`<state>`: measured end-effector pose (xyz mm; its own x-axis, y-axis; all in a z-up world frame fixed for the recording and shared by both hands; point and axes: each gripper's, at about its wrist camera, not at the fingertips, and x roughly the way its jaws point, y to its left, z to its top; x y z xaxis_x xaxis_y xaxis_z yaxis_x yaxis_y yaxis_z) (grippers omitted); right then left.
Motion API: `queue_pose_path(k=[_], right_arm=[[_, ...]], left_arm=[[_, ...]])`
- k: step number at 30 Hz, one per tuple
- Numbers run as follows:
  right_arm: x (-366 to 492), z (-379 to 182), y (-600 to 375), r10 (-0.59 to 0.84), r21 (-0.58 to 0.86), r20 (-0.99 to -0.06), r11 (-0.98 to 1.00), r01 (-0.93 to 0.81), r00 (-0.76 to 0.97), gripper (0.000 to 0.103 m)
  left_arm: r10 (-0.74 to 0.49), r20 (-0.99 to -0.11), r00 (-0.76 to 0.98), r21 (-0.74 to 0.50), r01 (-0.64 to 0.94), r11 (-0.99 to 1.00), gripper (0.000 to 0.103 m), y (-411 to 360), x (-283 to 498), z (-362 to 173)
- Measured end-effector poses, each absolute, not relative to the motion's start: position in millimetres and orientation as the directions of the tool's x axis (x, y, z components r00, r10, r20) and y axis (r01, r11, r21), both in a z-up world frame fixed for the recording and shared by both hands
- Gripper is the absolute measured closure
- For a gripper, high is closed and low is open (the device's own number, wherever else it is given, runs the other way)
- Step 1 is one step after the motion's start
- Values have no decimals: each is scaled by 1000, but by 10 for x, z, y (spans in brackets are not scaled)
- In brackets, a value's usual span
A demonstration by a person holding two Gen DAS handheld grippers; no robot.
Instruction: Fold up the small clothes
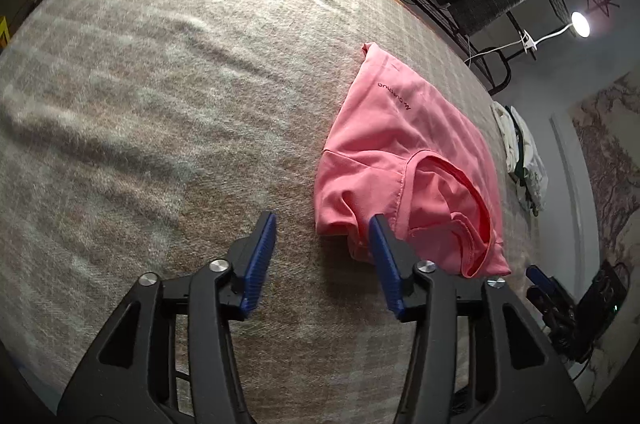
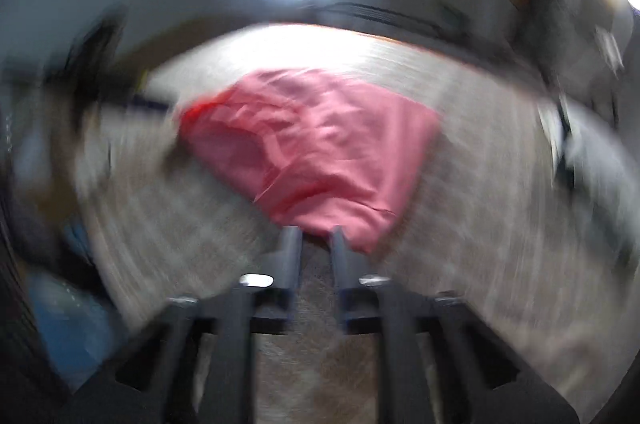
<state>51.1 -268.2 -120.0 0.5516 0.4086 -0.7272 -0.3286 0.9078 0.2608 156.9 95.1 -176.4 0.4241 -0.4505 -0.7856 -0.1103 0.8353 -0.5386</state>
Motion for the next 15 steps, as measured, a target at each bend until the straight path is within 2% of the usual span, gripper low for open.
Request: queue_pose_path(k=[1, 3, 5, 7, 8, 9, 10, 11, 12, 15], right_arm=[[537, -1216, -2792, 441, 349, -708, 897, -270, 551, 44], [623, -1326, -2932, 505, 500, -690, 851, -164, 519, 44], [703, -1478, -2970, 536, 573, -688, 815, -87, 489, 44], [736, -1568, -2936, 543, 588, -695, 806, -62, 470, 45], [762, -1606, -2903, 549, 593, -698, 803, -57, 460, 50], [795, -1655, -2869, 558, 600, -699, 798, -58, 446, 62], [802, -1694, -2829, 565, 602, -704, 796, -60, 431, 69], [815, -1721, -2805, 570, 604, -709, 795, -60, 415, 89], [829, -1741, -2792, 576, 608, -708, 791, -61, 408, 100], [797, -1664, -2869, 588, 632, -677, 773, -61, 443, 101]], left_arm=[[-462, -780, 422, -553, -119, 824, 48, 960, 1569, -1776], [-495, -769, 404, -588, -145, 795, 47, 972, 1577, -1829], [-526, -759, 383, -619, -173, 766, 47, 964, 1589, -1892], [-543, -751, 376, -635, -185, 750, 47, 940, 1594, -1925], [-551, -745, 376, -642, -179, 746, 47, 906, 1600, -1924], [-550, -746, 376, -639, -167, 751, 48, 871, 1606, -1914], [-540, -754, 375, -624, -151, 767, 51, 823, 1612, -1894], [-520, -767, 376, -598, -126, 791, 73, 761, 1618, -1867], [-510, -777, 369, -580, -105, 808, 98, 708, 1624, -1853], [-482, -788, 384, -543, -65, 837, 99, 616, 1584, -1787]])
